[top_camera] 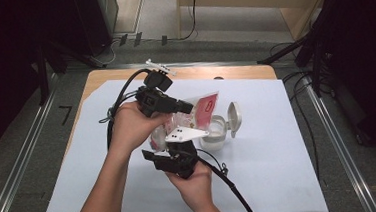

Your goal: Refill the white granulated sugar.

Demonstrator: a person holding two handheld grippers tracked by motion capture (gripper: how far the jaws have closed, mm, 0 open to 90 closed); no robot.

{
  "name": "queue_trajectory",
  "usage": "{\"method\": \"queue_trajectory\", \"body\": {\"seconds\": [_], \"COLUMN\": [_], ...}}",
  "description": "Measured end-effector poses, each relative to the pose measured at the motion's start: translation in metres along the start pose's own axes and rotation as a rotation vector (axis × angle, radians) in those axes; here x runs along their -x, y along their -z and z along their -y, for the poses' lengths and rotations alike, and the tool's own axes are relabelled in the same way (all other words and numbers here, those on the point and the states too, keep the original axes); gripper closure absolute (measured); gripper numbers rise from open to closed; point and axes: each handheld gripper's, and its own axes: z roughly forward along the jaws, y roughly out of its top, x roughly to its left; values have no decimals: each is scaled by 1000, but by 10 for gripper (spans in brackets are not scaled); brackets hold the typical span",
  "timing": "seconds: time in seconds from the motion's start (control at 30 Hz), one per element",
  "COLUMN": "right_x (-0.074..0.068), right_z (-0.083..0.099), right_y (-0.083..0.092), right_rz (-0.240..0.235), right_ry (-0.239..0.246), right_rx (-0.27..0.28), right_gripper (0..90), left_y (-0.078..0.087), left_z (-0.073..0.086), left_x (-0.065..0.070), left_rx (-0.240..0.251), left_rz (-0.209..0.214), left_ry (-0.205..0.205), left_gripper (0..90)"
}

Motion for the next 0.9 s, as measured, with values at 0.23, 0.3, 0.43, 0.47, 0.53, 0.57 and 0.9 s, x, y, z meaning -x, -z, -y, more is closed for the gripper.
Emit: {"method": "queue_trajectory", "body": {"seconds": [0.23, 0.3, 0.43, 0.47, 0.53, 0.57, 0.9], "right_x": [0, 1, 0, 0, 0, 0, 0], "right_z": [5, 6, 7, 8, 9, 10, 14], "right_y": [-2, -4, -5, -6, -6, -7, -10], "right_rz": [-5, -7, -4, -6, -4, -2, 7], "right_ry": [21, 20, 25, 28, 32, 35, 63], "right_rx": [-3, 2, -7, -6, -9, -10, -24], "right_gripper": [594, 582, 573, 570, 573, 575, 575], "left_y": [2, 3, 4, 4, 4, 5, 6], "left_z": [2, 3, 4, 4, 5, 6, 11], "left_x": [0, -2, -4, -5, -5, -5, -10], "left_rx": [-23, -29, -45, -50, -52, -58, -64], "left_rz": [-8, -6, 6, 4, 10, 8, 24], "left_ry": [-14, -17, -11, -12, -9, -10, 2], "left_gripper": [866, 865, 863, 863, 863, 863, 856]}}
